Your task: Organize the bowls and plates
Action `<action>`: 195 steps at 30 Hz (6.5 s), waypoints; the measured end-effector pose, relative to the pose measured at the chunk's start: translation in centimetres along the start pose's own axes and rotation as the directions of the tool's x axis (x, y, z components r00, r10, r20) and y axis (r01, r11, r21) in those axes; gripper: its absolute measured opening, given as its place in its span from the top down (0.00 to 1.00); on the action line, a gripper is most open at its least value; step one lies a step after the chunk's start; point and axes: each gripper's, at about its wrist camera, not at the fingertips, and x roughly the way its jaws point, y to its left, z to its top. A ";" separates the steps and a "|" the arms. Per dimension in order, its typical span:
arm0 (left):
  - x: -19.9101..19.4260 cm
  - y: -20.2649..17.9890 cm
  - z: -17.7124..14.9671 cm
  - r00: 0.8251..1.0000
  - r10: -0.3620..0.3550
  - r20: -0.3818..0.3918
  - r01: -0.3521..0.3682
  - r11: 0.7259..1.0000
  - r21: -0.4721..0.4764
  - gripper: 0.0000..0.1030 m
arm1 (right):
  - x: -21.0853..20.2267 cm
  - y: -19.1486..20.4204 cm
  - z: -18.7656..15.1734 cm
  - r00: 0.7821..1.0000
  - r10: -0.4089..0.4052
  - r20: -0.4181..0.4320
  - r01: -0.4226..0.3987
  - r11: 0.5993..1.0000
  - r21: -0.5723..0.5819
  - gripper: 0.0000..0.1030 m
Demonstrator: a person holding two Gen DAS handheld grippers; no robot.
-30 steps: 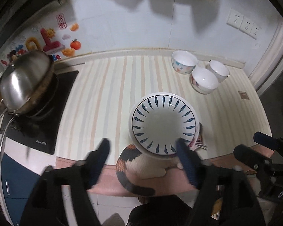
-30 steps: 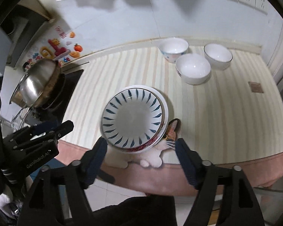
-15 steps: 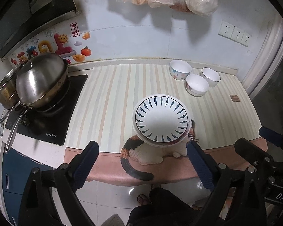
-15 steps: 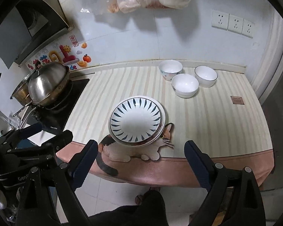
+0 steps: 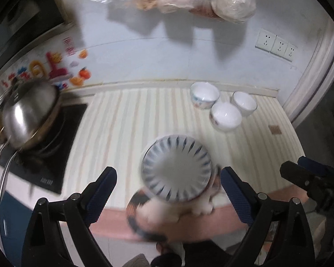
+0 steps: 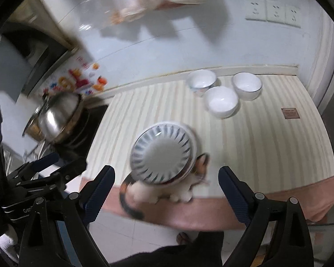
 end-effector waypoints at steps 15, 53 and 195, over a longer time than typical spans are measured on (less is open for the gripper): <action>27.5 -9.2 12.4 0.927 -0.157 -0.341 0.139 0.987 -0.078 0.48 | 20.8 -19.4 14.7 0.980 0.003 -0.198 0.029 0.986 0.161 0.31; 26.5 -18.0 2.9 0.829 -0.159 -0.537 0.226 0.972 0.062 0.84 | 19.5 -26.5 4.4 0.913 0.104 -0.395 -0.006 0.971 0.241 0.85; 39.1 -5.3 19.4 0.854 -0.149 -0.499 0.060 0.980 -0.191 0.84 | 39.0 -19.9 27.5 0.904 0.104 -0.414 -0.046 0.988 0.147 0.89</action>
